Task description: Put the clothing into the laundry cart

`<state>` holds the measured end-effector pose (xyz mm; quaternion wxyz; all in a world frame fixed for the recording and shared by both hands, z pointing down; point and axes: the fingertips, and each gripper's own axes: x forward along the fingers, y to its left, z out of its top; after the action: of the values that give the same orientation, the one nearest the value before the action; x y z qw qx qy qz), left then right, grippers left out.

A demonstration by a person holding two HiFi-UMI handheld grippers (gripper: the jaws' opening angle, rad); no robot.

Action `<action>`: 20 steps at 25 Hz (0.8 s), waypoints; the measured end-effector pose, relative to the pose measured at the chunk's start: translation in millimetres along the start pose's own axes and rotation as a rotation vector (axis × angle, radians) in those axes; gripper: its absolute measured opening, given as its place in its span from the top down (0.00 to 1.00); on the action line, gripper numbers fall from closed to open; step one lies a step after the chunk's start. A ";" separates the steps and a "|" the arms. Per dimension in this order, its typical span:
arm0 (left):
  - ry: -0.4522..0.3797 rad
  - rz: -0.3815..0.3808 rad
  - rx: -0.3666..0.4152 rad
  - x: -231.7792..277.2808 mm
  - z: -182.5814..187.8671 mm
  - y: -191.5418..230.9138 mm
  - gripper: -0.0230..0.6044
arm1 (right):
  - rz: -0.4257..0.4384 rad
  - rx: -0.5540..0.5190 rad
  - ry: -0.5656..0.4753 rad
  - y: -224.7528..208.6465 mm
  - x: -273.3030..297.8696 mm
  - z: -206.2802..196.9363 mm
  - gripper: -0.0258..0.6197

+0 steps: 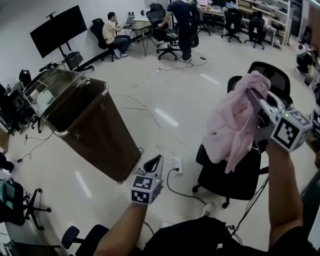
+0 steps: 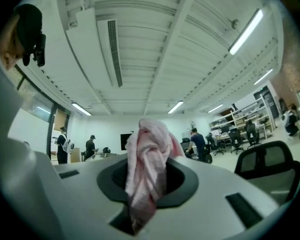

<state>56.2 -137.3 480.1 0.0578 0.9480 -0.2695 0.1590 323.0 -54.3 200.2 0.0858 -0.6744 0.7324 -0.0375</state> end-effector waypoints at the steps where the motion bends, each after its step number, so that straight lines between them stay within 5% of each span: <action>1: -0.017 0.022 -0.005 -10.5 4.6 10.7 0.97 | 0.026 0.004 -0.007 16.0 10.1 2.8 0.82; 20: -0.126 0.383 -0.054 -196.9 15.6 174.5 0.97 | 0.437 0.069 -0.084 271.8 149.5 34.4 0.82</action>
<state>-190.3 -191.4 404.1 0.0350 0.8856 -0.4522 0.1004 51.0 -177.1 108.8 0.1456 -0.4973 0.8552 -0.0150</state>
